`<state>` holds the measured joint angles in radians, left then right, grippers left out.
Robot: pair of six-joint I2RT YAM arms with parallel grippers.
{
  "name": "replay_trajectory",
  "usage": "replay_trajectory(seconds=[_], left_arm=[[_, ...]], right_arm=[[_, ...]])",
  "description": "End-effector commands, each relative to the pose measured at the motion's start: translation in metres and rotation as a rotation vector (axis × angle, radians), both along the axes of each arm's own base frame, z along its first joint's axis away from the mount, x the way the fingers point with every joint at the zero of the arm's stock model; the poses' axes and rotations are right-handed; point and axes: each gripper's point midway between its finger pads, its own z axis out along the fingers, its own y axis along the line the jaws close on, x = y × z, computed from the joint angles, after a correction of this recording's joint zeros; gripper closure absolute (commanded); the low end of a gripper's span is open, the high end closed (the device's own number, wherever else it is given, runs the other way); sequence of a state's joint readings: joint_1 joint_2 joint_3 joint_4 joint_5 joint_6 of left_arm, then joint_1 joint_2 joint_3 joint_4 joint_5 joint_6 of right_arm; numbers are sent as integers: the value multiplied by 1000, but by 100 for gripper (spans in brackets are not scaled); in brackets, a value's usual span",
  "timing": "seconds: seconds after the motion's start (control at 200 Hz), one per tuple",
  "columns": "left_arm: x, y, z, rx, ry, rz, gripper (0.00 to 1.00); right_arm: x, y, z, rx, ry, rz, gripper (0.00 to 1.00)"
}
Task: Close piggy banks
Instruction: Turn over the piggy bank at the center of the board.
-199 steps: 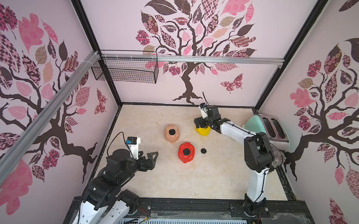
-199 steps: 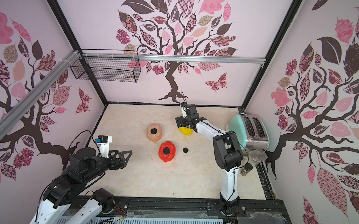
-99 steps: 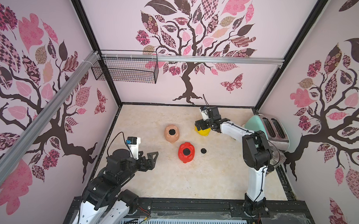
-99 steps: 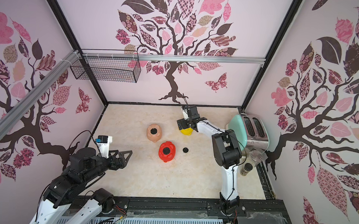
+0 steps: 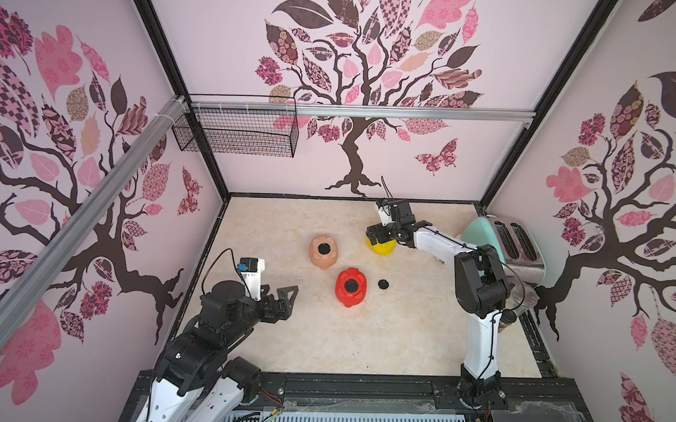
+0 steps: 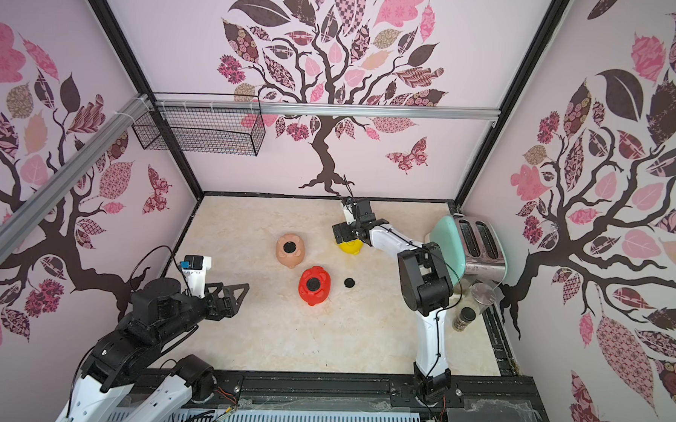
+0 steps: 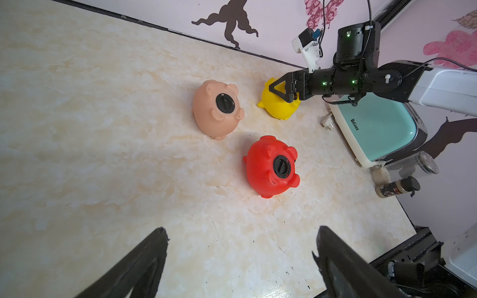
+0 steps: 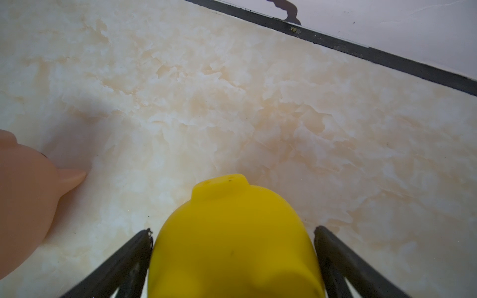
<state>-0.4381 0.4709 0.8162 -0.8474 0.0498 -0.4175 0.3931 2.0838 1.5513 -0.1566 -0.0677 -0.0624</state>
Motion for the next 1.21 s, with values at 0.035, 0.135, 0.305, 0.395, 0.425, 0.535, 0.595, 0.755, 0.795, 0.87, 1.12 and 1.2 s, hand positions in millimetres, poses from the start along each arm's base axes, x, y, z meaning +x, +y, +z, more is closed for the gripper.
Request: replay_trajectory(seconds=[0.035,0.135,0.305,0.395,0.425,0.535,0.595,0.755,0.795,0.87,1.12,1.2], left_arm=[[2,-1,3,0,-23,-8,8],[1,-1,4,-1,-28,-6,8],[0,-1,4,-4,-28,-7,8],[0,-1,5,-5,-31,-10,8],[0,-1,4,-5,-31,-10,8],[-1,-1,5,-8,-35,-11,8],[-1,-1,6,-10,-40,-11,8],[-2,0,7,-14,-45,-11,8],[-2,0,8,-15,-48,-12,8],[-2,0,7,-14,-45,-12,8],[-3,0,9,-16,-51,-13,8],[-3,0,8,-15,-50,-13,8]], right_arm=[[-11,-15,-19,-46,97,-87,1],[-14,-24,-21,-58,106,-139,1],[-19,-36,-19,-59,116,-211,1],[-23,-42,-18,-54,125,-254,1],[-25,-45,-18,-51,129,-269,1],[-31,-51,-18,-33,149,-318,1],[-36,-53,-20,-16,163,-338,1],[-48,-59,-23,3,196,-385,1],[-51,-60,-24,6,203,-392,1],[-57,-62,-25,15,210,-404,2],[-71,-61,-34,51,261,-424,3],[-74,-61,-36,67,276,-437,3]])
